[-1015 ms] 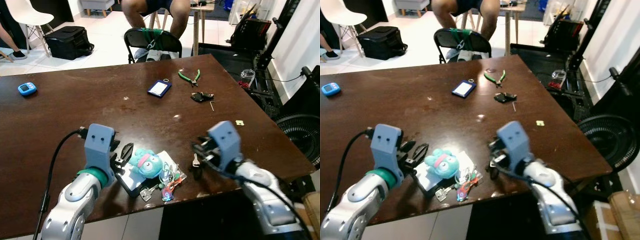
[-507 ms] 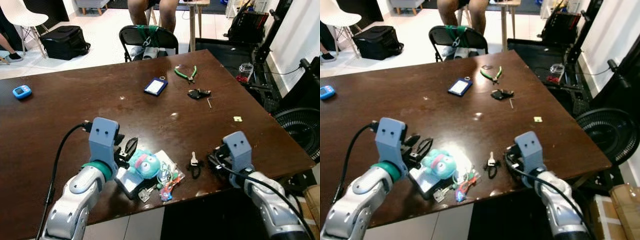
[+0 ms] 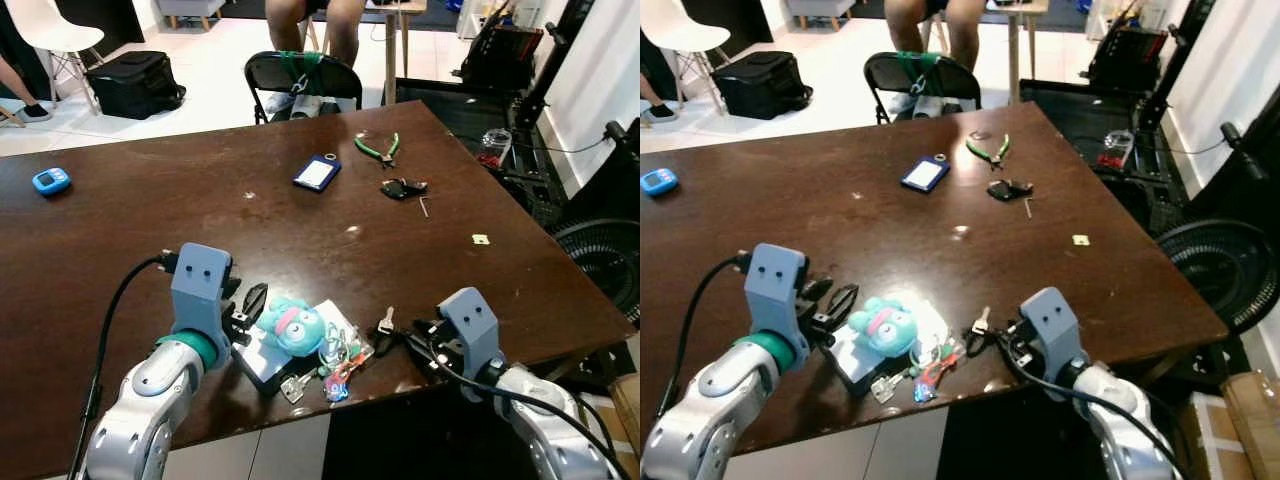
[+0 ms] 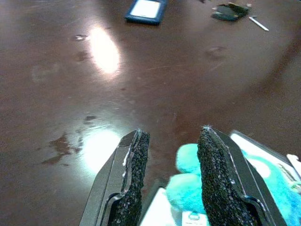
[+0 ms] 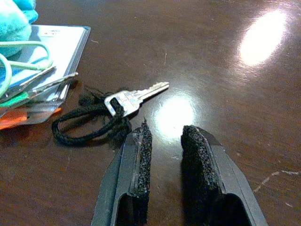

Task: Hang keys on a hook

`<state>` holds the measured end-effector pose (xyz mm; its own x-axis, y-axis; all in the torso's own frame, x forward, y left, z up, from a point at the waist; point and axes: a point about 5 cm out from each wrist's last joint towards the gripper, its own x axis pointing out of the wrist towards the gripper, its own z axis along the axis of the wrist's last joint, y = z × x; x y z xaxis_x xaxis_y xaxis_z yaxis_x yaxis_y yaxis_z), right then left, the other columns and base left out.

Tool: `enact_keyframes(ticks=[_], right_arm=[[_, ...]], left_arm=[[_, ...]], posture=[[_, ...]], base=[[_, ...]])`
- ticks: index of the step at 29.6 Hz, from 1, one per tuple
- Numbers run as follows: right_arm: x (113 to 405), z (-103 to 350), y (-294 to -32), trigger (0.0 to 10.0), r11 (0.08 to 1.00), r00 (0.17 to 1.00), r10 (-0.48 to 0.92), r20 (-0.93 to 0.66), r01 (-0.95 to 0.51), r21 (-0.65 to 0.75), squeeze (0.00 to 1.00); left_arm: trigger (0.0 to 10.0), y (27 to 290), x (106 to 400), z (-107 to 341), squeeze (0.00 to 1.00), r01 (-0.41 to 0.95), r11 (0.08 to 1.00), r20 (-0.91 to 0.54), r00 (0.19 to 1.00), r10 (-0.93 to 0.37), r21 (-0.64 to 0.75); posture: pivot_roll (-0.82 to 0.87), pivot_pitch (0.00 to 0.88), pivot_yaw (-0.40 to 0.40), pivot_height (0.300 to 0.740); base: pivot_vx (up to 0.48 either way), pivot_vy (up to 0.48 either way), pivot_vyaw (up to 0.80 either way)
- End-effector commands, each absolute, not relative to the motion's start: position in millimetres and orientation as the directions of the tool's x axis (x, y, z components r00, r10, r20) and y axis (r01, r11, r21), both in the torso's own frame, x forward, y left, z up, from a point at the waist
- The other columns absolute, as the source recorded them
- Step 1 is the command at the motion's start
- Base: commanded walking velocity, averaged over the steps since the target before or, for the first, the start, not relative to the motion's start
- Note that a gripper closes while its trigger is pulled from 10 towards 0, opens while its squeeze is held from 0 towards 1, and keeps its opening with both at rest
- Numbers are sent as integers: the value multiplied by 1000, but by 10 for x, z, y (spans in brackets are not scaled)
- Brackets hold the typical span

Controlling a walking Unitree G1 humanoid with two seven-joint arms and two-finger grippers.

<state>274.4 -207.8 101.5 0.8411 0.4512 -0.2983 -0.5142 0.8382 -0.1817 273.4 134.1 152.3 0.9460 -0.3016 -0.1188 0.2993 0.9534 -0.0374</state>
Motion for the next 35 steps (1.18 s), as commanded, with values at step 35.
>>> enact_keyframes(ticks=[35], right_arm=[[2849, 1283, -1804, 10000, 787, 800, 585, -135, -600, -144, 0]], left_arm=[[10000, 1378, 2735, 1504, 0, 287, 958, -143, 947, -288, -30]], posture=[[-115, 85, 143, 740]], base=[[0, 0, 0]])
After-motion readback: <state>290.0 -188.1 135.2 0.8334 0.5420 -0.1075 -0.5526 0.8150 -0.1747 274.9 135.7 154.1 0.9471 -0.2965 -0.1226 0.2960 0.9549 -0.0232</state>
